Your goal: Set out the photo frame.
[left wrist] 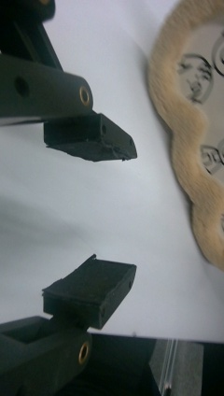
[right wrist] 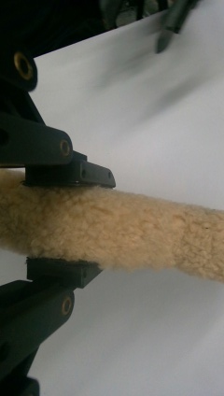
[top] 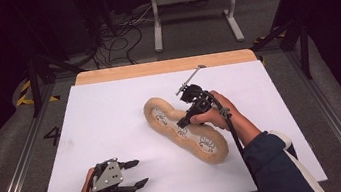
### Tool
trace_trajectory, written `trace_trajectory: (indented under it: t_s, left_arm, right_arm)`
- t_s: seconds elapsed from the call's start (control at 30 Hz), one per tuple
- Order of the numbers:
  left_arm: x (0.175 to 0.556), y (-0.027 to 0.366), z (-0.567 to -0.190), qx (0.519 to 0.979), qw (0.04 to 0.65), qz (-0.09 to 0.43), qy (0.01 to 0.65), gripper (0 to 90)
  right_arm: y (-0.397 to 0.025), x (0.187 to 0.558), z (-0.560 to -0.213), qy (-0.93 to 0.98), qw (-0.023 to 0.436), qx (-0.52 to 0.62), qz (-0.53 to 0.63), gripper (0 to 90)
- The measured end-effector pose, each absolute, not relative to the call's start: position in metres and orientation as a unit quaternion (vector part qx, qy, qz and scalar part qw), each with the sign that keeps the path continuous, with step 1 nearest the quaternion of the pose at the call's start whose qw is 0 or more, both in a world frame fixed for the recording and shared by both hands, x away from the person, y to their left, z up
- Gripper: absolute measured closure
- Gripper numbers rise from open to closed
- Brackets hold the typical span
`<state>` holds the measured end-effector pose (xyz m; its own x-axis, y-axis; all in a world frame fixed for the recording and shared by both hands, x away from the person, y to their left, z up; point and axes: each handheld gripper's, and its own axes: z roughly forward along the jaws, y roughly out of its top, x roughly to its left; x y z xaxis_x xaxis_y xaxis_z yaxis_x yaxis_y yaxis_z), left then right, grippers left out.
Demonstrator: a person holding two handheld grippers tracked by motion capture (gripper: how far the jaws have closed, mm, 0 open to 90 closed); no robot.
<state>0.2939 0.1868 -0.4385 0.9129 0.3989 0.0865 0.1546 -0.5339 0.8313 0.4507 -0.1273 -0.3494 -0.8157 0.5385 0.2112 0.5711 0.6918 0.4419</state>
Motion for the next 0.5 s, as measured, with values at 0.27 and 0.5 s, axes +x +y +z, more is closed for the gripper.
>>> trace_trajectory:
  t_s: [0.27,0.5]
  left_arm:
    - [0.297,0.228,-0.441,0.848,0.445,0.157,0.242,34.9]
    - [0.306,0.231,-0.446,0.848,0.44,0.151,0.254,33.4]
  right_arm:
    - [-0.12,0.458,-0.347,-0.939,0.044,-0.248,-0.232,63.7]
    - [-0.125,0.454,-0.35,-0.933,0.026,-0.255,-0.252,52.9]
